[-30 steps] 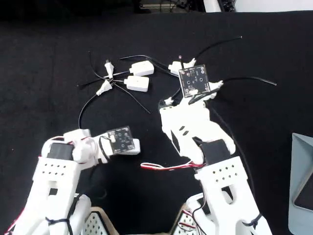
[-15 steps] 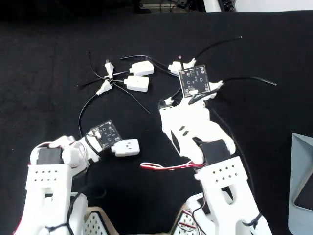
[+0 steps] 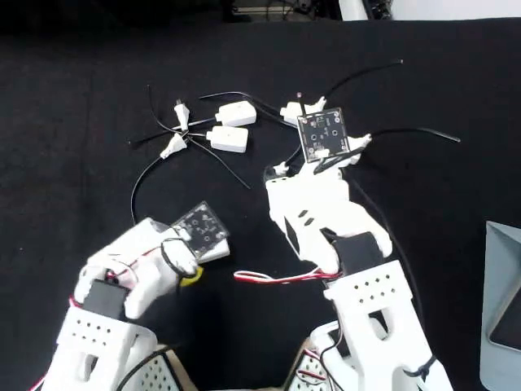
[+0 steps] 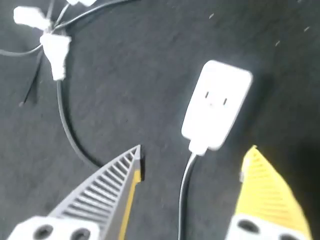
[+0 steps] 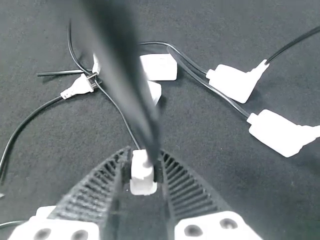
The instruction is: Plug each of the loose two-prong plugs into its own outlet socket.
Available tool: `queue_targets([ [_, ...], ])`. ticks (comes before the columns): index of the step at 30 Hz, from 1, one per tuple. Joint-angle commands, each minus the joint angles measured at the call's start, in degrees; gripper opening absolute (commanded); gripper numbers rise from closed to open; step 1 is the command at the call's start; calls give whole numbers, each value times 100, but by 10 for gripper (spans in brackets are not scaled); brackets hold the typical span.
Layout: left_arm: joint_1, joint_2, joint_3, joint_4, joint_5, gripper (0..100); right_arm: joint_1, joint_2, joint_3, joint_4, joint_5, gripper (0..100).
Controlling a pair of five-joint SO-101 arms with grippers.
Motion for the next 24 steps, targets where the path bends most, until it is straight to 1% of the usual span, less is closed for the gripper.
queue_targets([
  [1, 453, 396, 48, -800, 360, 291, 88, -180, -48, -97, -44, 13],
  [6, 690, 1415, -101, -1477, 457, 288, 88, -180, -40, -97, -18, 13],
  [11, 752, 2822, -681, -1881, 457, 288, 88, -180, -31, -88, -9, 13],
  [18, 690, 4580, -1666, -2004, 457, 288, 88, -180, -31, -88, -9, 13],
  [24, 295, 5626, -2440, -1960, 466, 288, 88, -180, -22, -88, -9, 13],
])
